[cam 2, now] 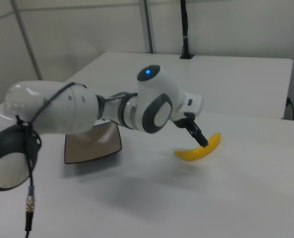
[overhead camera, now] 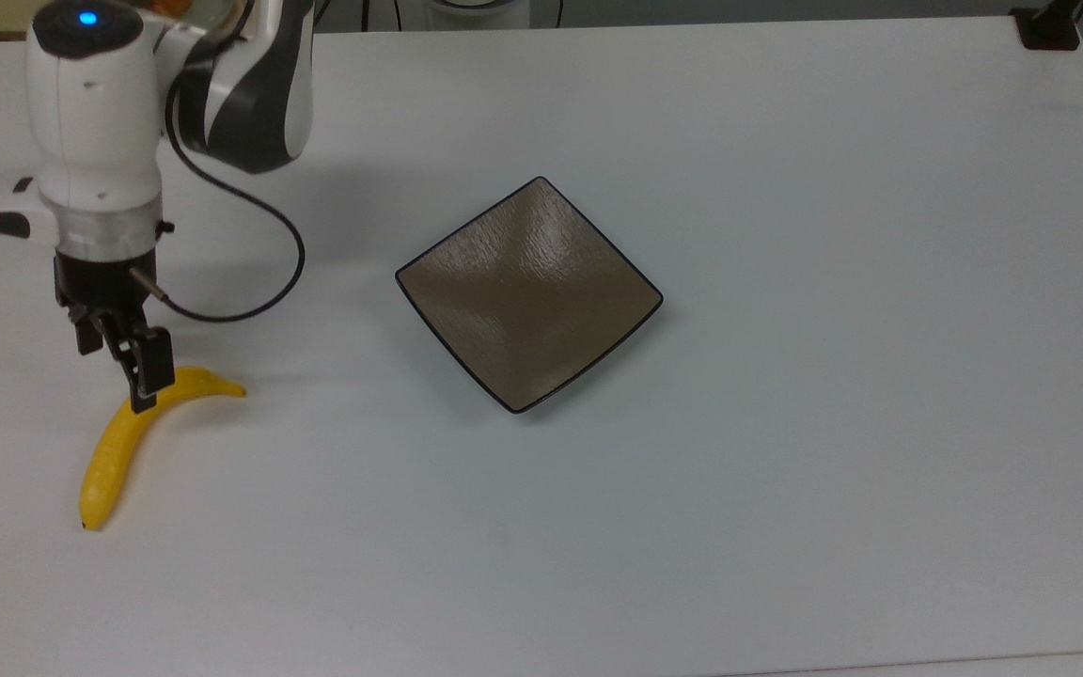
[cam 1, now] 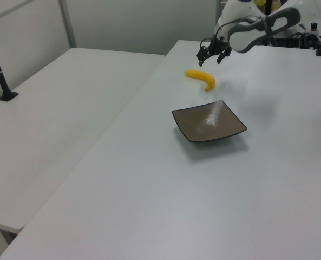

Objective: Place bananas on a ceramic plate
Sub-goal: 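Lower the gripper and close it around the banana's middle, then lift the banana and carry it over the brown square plate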

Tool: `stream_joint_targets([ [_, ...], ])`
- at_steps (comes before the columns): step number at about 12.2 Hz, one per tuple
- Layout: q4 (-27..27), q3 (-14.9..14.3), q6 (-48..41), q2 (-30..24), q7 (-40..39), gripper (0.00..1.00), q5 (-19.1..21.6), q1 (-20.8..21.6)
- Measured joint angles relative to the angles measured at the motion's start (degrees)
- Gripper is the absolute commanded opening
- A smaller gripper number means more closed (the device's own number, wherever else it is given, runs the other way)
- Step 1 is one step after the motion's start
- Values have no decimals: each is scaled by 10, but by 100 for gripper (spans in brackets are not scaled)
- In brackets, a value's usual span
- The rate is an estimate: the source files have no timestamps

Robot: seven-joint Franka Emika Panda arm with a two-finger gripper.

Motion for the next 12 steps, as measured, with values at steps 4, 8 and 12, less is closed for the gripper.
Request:
stream_joint_targets([
  [4,36,0,41,63,17,94,-22,-8],
  [8,61,0,43,101,22,18,-60,-8],
  [12,67,0,43,101,22,10,-106,-9],
])
